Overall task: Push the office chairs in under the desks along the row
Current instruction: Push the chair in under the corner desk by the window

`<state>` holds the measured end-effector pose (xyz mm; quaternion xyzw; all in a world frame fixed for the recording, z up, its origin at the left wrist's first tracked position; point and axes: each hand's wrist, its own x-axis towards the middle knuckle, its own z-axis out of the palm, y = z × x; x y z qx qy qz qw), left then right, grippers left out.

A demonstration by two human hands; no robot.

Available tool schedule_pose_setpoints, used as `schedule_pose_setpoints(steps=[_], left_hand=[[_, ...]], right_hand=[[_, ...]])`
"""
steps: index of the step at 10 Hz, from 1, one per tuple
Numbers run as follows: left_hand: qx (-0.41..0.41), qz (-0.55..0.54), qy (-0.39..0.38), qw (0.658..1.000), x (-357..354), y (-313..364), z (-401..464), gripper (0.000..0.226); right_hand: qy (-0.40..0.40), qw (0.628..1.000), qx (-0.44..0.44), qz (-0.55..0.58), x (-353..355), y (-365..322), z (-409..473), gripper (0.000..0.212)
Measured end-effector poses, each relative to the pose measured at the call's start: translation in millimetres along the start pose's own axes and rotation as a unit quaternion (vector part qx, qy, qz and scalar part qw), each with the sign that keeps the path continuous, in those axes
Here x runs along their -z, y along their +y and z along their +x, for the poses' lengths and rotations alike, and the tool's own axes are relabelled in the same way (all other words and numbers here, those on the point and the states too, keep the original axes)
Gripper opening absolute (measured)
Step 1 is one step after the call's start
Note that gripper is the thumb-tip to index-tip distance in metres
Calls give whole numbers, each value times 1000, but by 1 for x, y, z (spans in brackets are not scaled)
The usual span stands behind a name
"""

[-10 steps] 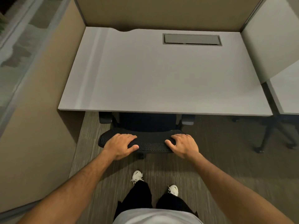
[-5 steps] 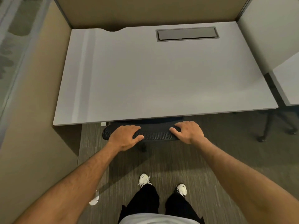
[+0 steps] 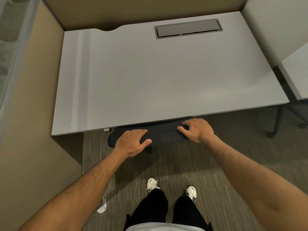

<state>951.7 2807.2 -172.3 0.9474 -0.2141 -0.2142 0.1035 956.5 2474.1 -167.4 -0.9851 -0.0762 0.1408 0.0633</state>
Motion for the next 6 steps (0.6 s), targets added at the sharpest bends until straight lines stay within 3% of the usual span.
schedule_pose_setpoints(steps=[2,3,6], left_hand=[[45,-46,-45,997,25,9,1,84],[51,-100,5,994,51,35,12,75],[-117,-81,102,985,150,211,43,69]], right_hand=[[-38,999,-17,15,15,-13,-9,71],[-18,997,-27,73,24,-15,-29,64],[111,967,-142,180,128,73,-126,68]])
